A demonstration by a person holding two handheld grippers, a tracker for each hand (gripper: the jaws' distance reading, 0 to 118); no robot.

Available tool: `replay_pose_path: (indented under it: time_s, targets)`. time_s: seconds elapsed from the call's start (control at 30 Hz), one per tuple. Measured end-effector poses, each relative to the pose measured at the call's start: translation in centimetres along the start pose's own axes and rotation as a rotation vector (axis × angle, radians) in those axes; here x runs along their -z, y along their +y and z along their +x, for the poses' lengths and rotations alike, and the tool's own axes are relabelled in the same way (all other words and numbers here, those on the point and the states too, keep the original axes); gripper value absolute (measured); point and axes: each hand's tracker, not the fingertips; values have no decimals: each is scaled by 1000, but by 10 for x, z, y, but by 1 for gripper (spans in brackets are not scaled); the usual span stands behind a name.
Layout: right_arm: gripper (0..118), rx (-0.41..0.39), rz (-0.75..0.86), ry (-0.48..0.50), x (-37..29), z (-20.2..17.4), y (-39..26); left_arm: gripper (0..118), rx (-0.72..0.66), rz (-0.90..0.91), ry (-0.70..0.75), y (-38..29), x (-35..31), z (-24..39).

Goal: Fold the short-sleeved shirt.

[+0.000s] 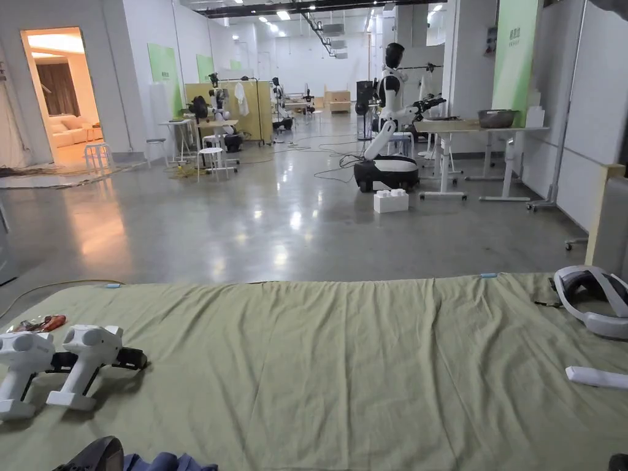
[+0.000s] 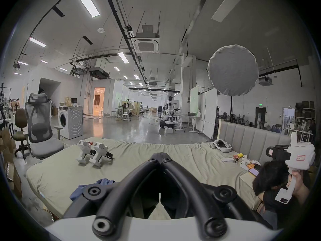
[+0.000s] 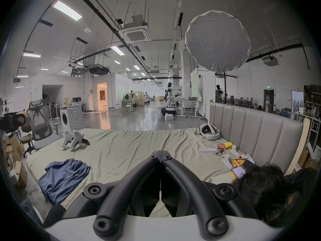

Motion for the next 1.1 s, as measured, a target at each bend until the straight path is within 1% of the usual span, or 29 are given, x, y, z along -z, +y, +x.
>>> replay_pose_path:
  time_s: [0.07, 0.17, 0.27, 0.33, 0.4, 0.5, 0.53, 0.57, 0.6, 0.63, 0.73, 0.77, 0.8, 0.83, 0.9, 0.93, 1.0, 1.1]
  targets:
    - [2, 0, -3, 1, 1, 1, 0, 1, -1, -1, -5, 1, 0, 1]
    - [2, 24, -7, 13, 1, 2, 0, 1, -11, -11, -7, 0, 0, -2]
    - [2, 54, -16, 32, 3, 5, -3, 1, -89, -20, -57, -3, 1, -11]
    - [2, 74, -25, 49, 4, 4, -5, 1, -86, -28, -48, -3, 0, -17]
    - [2, 71, -33, 60, 4, 3, -8, 1, -75, -45, -35, -3, 1, -23]
    - [2, 38, -63, 63, 7, -2, -16, 3, -68, -92, -7, -4, 6, -40]
    - [2, 32, -77, 70, 8, -3, -19, 15, -60, -101, 13, -7, 9, -46]
    - [2, 34, -92, 83, 11, -3, -22, 41, -52, -127, 36, -11, 14, -55]
    - [2, 41, -104, 88, 13, -4, -26, 80, -54, -172, 43, -15, 22, -63]
    - [2, 50, -122, 95, 16, -5, -30, 87, -61, -229, 49, -19, 32, -72]
    - [2, 60, -163, 110, 23, -7, -39, 88, -121, -312, 56, -46, 59, -95]
    - [2, 57, -176, 111, 25, -8, -42, 92, -127, -341, 64, -56, 70, -103]
    - [2, 54, -190, 116, 27, -9, -44, 104, -125, -357, 75, -66, 82, -110]
    - [2, 47, -204, 121, 29, -9, -47, 111, -114, -406, 84, -77, 97, -116]
    - [2, 39, -229, 121, 35, -9, -54, 112, -110, -494, 95, -100, 124, -129]
    - [2, 33, -246, 121, 37, -9, -57, 112, -128, -509, 84, -117, 135, -137]
    - [2, 32, -269, 114, 43, -9, -63, 112, -167, -601, 98, -138, 164, -149]
    - [2, 58, -316, 102, 52, -7, -72, 113, -158, -690, 123, -180, 203, -174]
